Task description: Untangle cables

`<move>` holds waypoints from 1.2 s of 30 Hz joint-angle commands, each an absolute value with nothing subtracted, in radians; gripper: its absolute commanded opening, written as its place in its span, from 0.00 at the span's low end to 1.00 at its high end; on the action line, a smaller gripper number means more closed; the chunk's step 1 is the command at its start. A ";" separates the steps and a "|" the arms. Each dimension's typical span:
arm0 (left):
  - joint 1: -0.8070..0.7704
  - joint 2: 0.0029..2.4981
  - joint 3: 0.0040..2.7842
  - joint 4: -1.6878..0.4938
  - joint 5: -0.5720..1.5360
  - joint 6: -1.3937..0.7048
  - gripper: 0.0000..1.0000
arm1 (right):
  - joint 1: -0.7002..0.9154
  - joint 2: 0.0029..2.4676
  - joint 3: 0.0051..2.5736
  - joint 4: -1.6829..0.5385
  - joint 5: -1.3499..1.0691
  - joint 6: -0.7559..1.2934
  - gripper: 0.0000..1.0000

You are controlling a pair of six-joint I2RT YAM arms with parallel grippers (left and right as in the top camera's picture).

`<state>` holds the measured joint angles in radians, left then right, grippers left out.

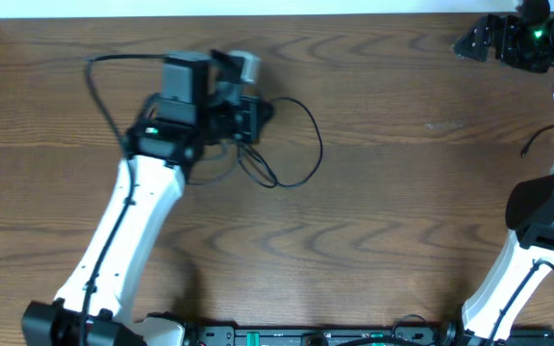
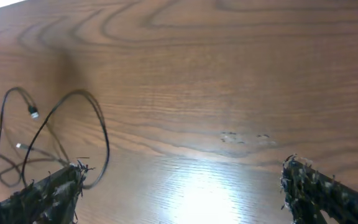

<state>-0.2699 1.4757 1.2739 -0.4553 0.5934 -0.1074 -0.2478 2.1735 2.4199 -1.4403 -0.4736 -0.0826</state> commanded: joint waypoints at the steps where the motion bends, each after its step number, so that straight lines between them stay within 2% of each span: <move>1: -0.359 1.506 1.284 -0.407 0.572 -0.145 0.08 | -0.272 2.134 2.440 -1.445 -0.452 -0.057 0.99; 6: -0.497 1.570 1.284 -0.384 0.439 -0.145 0.08 | -0.275 2.134 2.440 -1.462 -0.455 -0.057 0.99; 7: -0.519 1.589 1.284 -0.385 0.424 -0.145 0.12 | -0.275 2.134 2.440 -1.464 -0.455 -0.059 0.99; 8: -0.539 1.608 1.284 -0.384 0.416 -0.145 0.25 | -0.275 2.134 2.440 -1.464 -0.455 -0.061 0.99; 9: -0.553 1.624 1.284 -0.383 0.413 -0.145 0.35 | -0.275 2.134 2.440 -1.464 -0.455 -0.061 0.99; 10: -0.567 1.642 1.284 -0.382 0.408 -0.145 0.57 | -0.275 2.134 2.440 -1.464 -0.455 -0.060 0.99; 11: -0.576 1.657 1.284 -0.382 0.406 -0.145 0.73 | -0.275 2.134 2.440 -1.464 -0.455 -0.060 0.99; 12: -0.581 1.668 1.284 -0.380 0.406 -0.145 0.84 | -0.275 2.134 2.440 -1.465 -0.455 -0.061 0.99; 13: -0.582 1.674 1.284 -0.379 0.406 -0.145 0.89 | -0.275 2.134 2.439 -1.467 -0.455 -0.061 0.99; 19: -0.536 1.625 1.315 -0.363 0.406 -0.149 0.92 | -0.267 2.134 2.439 -1.482 -0.455 -0.061 0.99; 29: -0.398 1.372 1.329 -0.376 0.408 -0.209 0.93 | -0.186 2.134 2.439 -1.478 -0.454 -0.069 0.99; 36: -0.393 1.330 1.329 -0.448 0.414 -0.223 0.93 | -0.156 2.134 2.439 -1.471 -0.447 -0.068 0.99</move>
